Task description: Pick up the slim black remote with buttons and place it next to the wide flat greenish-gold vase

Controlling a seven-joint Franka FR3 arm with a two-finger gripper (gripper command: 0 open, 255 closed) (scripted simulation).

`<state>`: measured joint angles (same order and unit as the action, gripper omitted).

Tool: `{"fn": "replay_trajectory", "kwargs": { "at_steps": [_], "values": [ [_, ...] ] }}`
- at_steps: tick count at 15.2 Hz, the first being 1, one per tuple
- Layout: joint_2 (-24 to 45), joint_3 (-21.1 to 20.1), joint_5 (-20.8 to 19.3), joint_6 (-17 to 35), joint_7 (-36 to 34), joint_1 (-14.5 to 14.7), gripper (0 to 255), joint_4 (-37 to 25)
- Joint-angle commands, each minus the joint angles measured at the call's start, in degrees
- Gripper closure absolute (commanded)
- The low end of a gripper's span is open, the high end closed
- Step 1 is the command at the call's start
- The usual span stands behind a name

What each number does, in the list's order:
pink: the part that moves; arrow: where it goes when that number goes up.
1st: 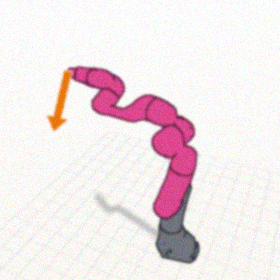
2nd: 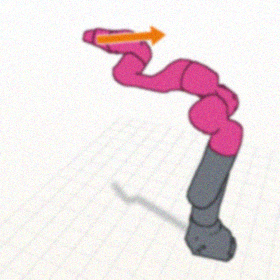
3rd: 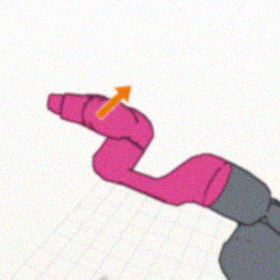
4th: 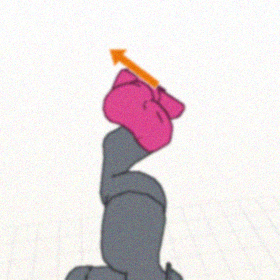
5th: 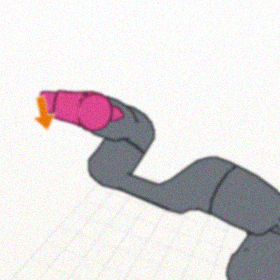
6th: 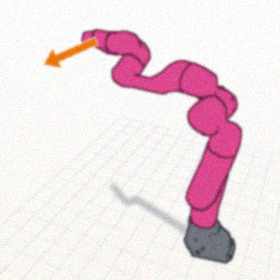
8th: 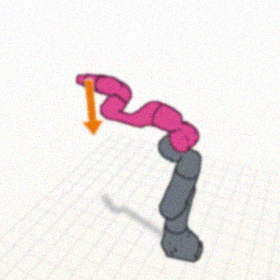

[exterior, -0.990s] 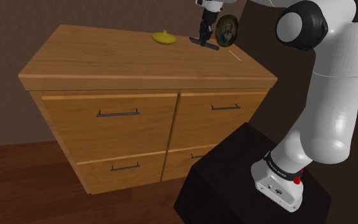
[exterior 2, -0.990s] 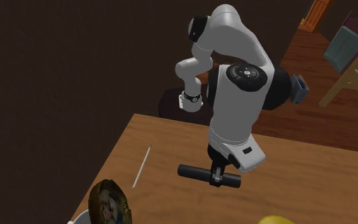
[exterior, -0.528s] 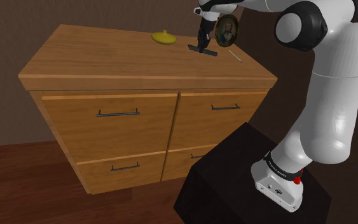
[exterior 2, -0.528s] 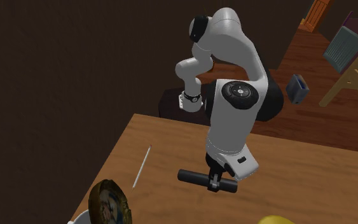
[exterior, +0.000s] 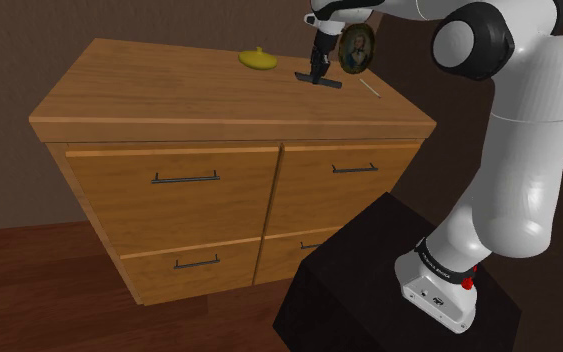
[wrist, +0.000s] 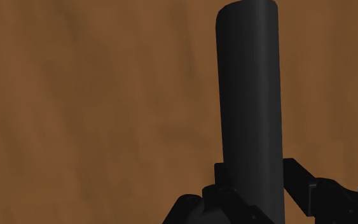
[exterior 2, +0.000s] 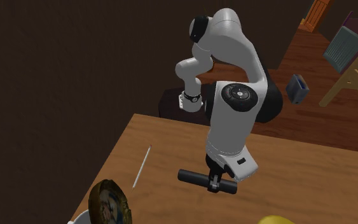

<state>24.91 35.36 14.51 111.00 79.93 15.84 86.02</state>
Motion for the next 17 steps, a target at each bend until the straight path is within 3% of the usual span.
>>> {"fn": "replay_trajectory", "kwargs": {
  "at_steps": [1,6,10,17],
  "values": [
    [0.03,0.01,0.00,-0.02,0.00,-0.02,0,0.03],
    [0.01,0.02,-0.01,-0.01,0.00,-0.02,0,0.06],
    [-1.41,0.57,-1.06,-6.53,-0.81,-0.21,0,-5.36],
    [-1.41,0.57,-1.06,-6.53,-0.81,-0.21,0,-5.36]
  ]
}}
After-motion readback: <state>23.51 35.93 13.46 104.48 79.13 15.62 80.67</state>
